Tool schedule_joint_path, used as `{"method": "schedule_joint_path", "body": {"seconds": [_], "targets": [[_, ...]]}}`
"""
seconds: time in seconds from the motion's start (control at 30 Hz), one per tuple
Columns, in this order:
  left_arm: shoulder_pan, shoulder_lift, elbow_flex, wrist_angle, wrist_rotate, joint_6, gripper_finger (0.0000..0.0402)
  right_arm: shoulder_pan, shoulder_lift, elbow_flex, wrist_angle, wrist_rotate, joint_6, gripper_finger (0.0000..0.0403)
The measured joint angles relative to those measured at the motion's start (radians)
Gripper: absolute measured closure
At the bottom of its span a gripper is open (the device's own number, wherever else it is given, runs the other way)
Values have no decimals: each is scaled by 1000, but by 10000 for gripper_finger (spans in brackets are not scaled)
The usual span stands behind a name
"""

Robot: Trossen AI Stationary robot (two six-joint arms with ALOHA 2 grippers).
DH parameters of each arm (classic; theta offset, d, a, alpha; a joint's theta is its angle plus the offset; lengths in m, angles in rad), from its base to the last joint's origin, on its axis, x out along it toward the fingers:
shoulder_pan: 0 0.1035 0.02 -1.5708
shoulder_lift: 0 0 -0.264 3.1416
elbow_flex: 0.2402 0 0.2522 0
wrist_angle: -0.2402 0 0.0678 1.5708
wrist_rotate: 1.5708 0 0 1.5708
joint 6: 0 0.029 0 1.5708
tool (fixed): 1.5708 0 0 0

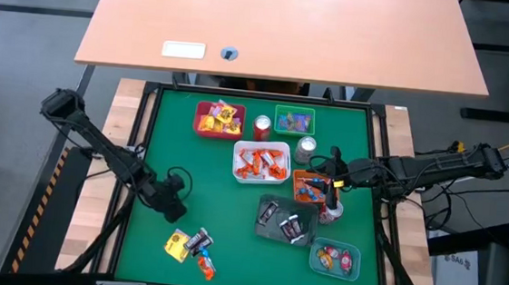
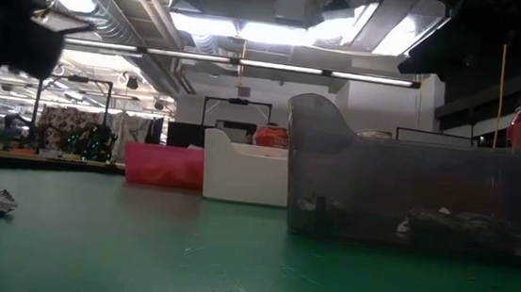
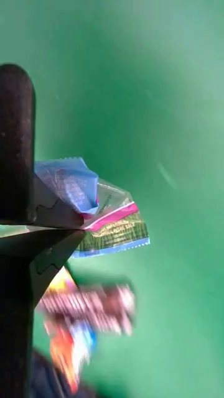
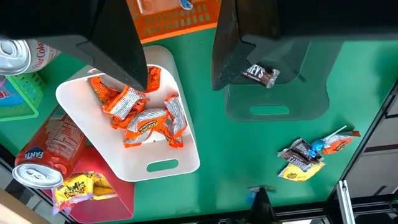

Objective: Sort candy
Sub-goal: Put the blue candy into the green bin

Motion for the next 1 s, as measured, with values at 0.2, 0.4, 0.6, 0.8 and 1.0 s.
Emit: {"method": "schedule_joint_path", "body": {"seconds": [0.2,0.4,0.6,0.8,1.0], "targets": [[66,0,0,246,-129,112,401,0,0,0,0,0,0,224],[160,0,0,629,-390,422,401,0,0,0,0,0,0,224],[305,0,0,1052,-450,915,401,0,0,0,0,0,0,224],[447,9,50,1156,-411,1159,401,0,0,0,1,0,0,224],[564,145,162,1158,-291,1237,401,0,0,0,1,0,0,224]]}}
